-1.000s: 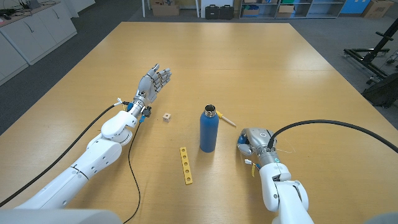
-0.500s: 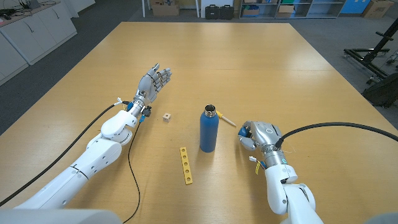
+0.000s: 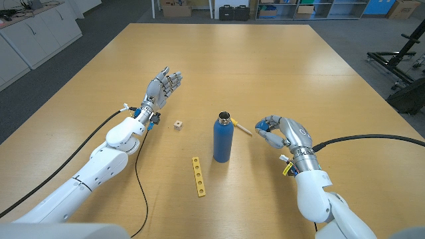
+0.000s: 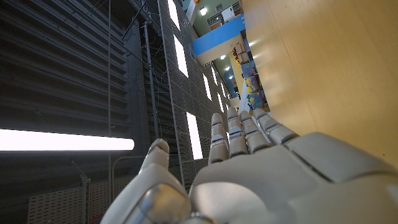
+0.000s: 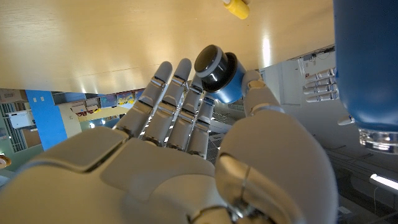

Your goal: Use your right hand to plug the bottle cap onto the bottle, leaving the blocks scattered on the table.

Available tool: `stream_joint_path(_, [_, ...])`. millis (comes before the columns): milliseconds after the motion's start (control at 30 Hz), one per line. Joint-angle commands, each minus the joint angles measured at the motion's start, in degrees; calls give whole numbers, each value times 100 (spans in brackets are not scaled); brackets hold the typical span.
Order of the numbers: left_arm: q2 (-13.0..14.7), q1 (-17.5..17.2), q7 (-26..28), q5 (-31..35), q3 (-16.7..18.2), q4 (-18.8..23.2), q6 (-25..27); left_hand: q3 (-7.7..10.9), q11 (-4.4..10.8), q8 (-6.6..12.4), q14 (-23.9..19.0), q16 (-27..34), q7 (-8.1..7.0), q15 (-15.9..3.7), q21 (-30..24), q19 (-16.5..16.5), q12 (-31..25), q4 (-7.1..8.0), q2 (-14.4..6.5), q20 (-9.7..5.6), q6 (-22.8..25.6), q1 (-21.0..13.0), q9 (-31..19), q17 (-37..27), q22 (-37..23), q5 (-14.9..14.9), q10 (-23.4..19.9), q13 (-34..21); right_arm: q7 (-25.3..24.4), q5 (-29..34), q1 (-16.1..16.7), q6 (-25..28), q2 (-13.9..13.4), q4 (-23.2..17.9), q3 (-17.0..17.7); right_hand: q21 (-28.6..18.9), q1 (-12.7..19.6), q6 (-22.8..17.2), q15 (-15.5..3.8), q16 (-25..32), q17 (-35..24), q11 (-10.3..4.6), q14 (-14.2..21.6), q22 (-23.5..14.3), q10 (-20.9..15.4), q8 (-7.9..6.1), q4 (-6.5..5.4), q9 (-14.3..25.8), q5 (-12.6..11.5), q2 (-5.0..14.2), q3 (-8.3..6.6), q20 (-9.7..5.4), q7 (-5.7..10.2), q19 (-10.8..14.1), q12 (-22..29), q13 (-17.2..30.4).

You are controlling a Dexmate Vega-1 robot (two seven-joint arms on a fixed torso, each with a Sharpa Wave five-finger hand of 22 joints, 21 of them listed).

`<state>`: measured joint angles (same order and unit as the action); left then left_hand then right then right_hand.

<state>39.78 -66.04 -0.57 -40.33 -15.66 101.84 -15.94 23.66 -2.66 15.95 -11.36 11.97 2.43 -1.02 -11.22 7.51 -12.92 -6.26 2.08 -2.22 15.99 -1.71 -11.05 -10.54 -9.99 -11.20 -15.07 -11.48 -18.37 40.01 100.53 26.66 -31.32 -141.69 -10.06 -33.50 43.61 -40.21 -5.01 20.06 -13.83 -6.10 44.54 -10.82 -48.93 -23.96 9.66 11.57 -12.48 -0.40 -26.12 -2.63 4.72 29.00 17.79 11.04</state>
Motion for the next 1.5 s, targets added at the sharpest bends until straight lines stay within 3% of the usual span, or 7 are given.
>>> stream_joint_path(33, [3, -50, 14, 10, 65, 14, -96, 7, -2, -11, -84, -18, -14, -9, 4, 4, -2, -17, -43, -160, 75, 30, -18, -22, -17, 36, -78, -12, -157, -1716, -234, -969, 15, 10, 675, -12, 398, -716, -509, -5, -12, -666, -19, -6, -658, -24, -128, 10, -15, 373, -103, 41, 712, 5, -14, 17])
stream_joint_path(400, [-26, 29, -40, -8, 39, -140, -73, 5, -2, -18, -86, -21, -18, -5, 0, 16, 1, -20, -46, -161, 88, 31, -19, -22, -17, 36, -88, -13, -183, -2690, -775, -1678, 12, 474, 843, -19, 385, -729, -504, 0, -25, -663, -7, -8, -663, -26, -140, 9, -14, 381, -92, 42, 737, 21, -28, 18])
stream_joint_path(767, [-113, 222, -88, 4, -19, -355, -68, 3, 9, -27, -95, -22, -16, -3, 0, 17, 7, -22, -49, -162, 91, 30, -19, -22, -17, 37, -87, -13, 295, -3979, -1401, -2379, -111, 1012, 873, -12, 387, -761, -511, -1, -43, -664, -4, -9, -683, -34, -145, 7, -14, 395, -84, 25, 752, -6, -45, 22])
stream_joint_path(1267, [-199, 438, -128, 42, -94, -524, -59, 1, 14, -40, -92, -28, -21, -3, 2, 16, 14, -26, -54, -161, 99, 30, -20, -22, -17, 37, -92, -14, 1103, -5296, -2038, -3335, -410, 1445, 310, 10, 390, -793, -493, -22, -61, -665, -44, -12, -683, -40, -137, 5, -11, 378, -63, 54, 790, -76, -75, 26])
stream_joint_path(1500, [-186, 464, -89, 71, -102, -482, -19, 0, 13, -45, -92, -30, -19, -2, 2, 16, 17, -28, -55, -156, 99, 29, -21, -22, -17, 37, -92, -14, 1204, -5360, -2194, -3664, -540, 1591, -30, 69, 403, -728, -431, -84, -89, -668, -197, -17, -656, -1, -130, 1, -12, 367, -36, 90, 802, -248, -128, 31])
